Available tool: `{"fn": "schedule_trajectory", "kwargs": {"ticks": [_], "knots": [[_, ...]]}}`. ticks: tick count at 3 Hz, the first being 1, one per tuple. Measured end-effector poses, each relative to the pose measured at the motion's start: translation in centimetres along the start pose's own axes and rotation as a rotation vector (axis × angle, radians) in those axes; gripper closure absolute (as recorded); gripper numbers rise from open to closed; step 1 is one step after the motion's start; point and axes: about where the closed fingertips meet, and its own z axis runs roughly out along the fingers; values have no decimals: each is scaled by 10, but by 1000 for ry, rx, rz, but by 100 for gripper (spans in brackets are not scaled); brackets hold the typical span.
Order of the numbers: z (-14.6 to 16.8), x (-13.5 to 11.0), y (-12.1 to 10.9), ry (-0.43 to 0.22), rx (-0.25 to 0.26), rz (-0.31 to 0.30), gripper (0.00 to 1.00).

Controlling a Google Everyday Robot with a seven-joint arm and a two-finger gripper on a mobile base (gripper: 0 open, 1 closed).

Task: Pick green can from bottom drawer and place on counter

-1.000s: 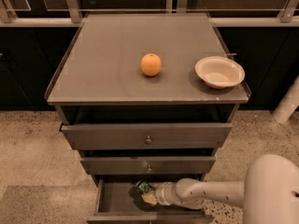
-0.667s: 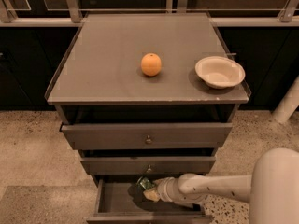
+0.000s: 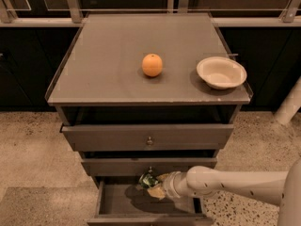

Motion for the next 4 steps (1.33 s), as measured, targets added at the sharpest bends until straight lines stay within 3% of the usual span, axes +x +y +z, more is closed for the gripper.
{"fn": "schedule_trajectory", "kwargs": {"ticks": [2, 3, 4], "knots": [[-15, -4, 6, 8, 4, -14, 100], [-70, -9, 42, 42, 19, -29, 100], [-130, -33, 69, 67, 26, -90, 100]]}}
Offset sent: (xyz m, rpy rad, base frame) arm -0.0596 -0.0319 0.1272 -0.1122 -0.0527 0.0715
